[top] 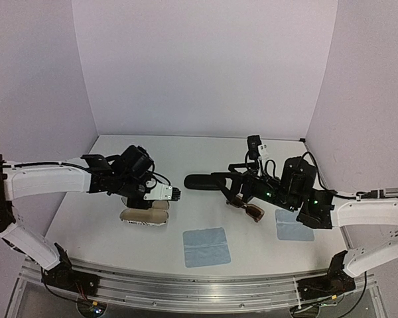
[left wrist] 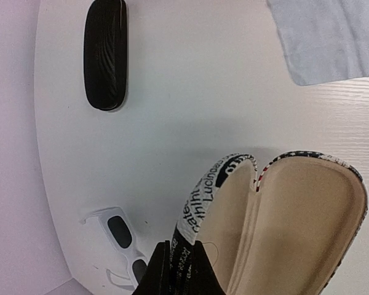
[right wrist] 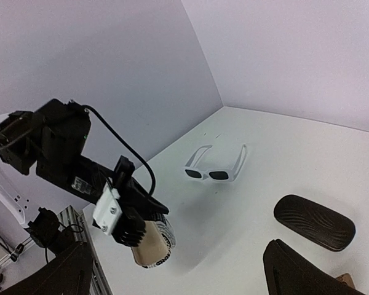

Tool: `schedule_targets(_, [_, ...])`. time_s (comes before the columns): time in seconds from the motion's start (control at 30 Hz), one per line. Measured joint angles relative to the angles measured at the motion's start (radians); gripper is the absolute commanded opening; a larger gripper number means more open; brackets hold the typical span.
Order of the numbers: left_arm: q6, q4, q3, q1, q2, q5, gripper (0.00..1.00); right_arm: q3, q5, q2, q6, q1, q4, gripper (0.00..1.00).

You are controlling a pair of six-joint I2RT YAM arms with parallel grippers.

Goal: Organize the sunglasses
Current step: Place the sunglasses case at the center of the board.

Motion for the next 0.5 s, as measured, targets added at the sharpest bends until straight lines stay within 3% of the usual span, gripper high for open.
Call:
schedule_targets(0.1, [-0.016, 0.054, 0.01, -0.018, 0.097, -0.114, 0.0, 0.0, 0.023, -0.01, 0.0, 0.0, -0.008, 0.98])
schedule_targets(0.27, [-0.128, 0.054, 0.162, -0.031, 0.317, -0.264, 0.0, -0.002, 0.03, -0.01, 0.005, 0.0, -0.02, 0.98])
schedule_targets(0.5, [-0.248, 0.005, 0.217, -0.107, 0.392, -0.28, 0.0, -0.009, 0.03, -0.014, 0.011, 0.0, -0.034, 0.98])
